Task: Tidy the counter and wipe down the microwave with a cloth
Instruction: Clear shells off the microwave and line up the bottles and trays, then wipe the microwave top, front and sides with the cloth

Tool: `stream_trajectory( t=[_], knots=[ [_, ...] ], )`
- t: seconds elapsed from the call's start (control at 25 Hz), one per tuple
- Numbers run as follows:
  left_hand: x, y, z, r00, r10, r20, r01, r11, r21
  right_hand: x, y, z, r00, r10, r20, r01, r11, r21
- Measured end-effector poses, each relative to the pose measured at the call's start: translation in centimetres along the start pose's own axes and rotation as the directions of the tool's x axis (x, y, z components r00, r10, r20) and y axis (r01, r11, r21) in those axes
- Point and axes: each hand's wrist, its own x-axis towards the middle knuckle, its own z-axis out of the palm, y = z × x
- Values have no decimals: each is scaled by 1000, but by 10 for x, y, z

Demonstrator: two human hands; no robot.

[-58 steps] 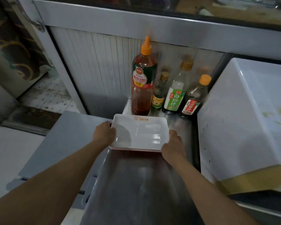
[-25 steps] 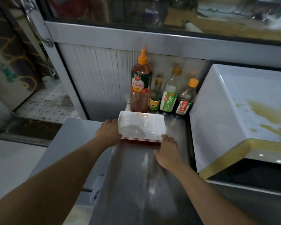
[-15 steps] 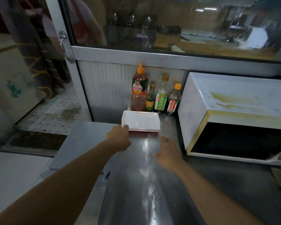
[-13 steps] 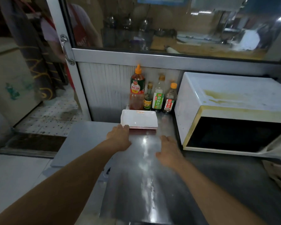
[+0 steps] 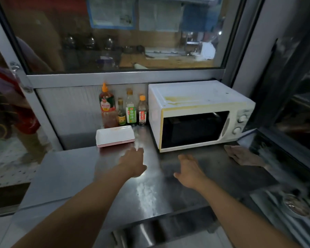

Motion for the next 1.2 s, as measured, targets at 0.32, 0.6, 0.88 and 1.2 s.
stream_trajectory(
  t=[0.32, 0.6, 0.88, 1.2],
  knots=[
    [25, 118, 22, 982, 177, 59, -179, 983, 45, -17, 113, -44, 982, 178, -68, -176, 984, 29],
    [72, 228, 45, 972, 224, 72, -227, 974, 29, 1, 233, -86, 965, 237, -114, -228, 969, 91],
    [146, 297, 81, 986, 144, 85, -146, 989, 22, 83, 339, -98, 974, 194, -116, -190, 981, 46],
    [198, 320, 114, 993, 78, 90, -81, 996, 30, 162, 391, -48, 991, 127, -38, -128, 992, -19]
  ],
)
